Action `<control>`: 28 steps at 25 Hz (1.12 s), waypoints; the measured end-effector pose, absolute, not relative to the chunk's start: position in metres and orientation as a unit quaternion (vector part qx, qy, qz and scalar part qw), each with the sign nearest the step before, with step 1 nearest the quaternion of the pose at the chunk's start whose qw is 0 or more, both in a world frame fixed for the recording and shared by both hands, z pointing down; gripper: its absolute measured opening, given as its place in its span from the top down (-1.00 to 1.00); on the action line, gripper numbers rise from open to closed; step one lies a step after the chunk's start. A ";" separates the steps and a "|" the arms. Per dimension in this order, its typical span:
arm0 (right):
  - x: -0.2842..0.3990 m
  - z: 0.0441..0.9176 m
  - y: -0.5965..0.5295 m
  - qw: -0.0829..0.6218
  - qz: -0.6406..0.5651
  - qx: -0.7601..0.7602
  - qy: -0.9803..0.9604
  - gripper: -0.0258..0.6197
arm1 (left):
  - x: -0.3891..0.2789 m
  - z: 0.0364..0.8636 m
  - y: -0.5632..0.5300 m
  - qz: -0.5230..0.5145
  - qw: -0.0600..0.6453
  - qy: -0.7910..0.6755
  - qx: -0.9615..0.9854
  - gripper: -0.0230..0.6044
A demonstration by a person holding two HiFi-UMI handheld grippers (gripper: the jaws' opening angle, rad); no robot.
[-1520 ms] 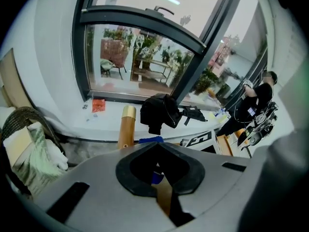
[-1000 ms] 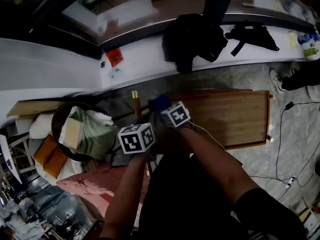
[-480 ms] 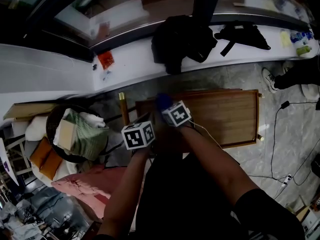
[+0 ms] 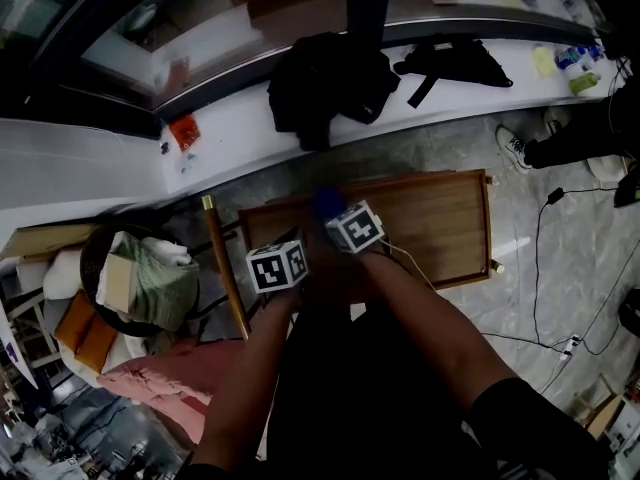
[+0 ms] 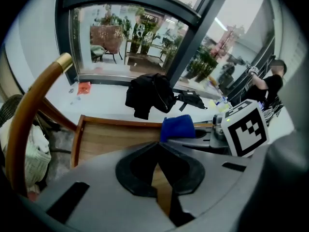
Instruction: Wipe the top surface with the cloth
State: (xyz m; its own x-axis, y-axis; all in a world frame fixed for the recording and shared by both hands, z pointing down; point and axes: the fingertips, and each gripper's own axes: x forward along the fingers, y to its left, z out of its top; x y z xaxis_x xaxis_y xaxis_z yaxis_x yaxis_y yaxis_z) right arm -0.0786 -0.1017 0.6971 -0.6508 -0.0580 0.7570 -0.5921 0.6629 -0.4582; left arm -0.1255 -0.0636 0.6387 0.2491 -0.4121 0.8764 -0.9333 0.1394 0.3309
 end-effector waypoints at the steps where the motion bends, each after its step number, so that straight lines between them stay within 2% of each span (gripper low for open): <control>1: -0.072 0.698 -0.101 0.372 0.361 0.194 -0.833 0.77 | -0.120 0.641 -0.064 0.256 0.510 -0.556 0.604 0.90; 12: 0.004 0.701 -0.117 0.388 0.358 0.222 -0.820 0.77 | -0.055 0.644 -0.088 0.247 0.504 -0.529 0.637 0.90; 28: 0.121 0.703 -0.163 0.367 0.358 0.301 -0.804 0.77 | 0.037 0.644 -0.111 0.255 0.496 -0.486 0.672 0.90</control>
State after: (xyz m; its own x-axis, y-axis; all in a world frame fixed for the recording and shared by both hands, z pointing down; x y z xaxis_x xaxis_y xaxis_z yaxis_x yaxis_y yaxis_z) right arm 0.1215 -0.1630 0.7029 -0.5498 -0.2213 0.8054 -0.7463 0.5632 -0.3547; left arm 0.0369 -0.1110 0.6443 0.3968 -0.4010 0.8257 -0.9072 -0.0344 0.4193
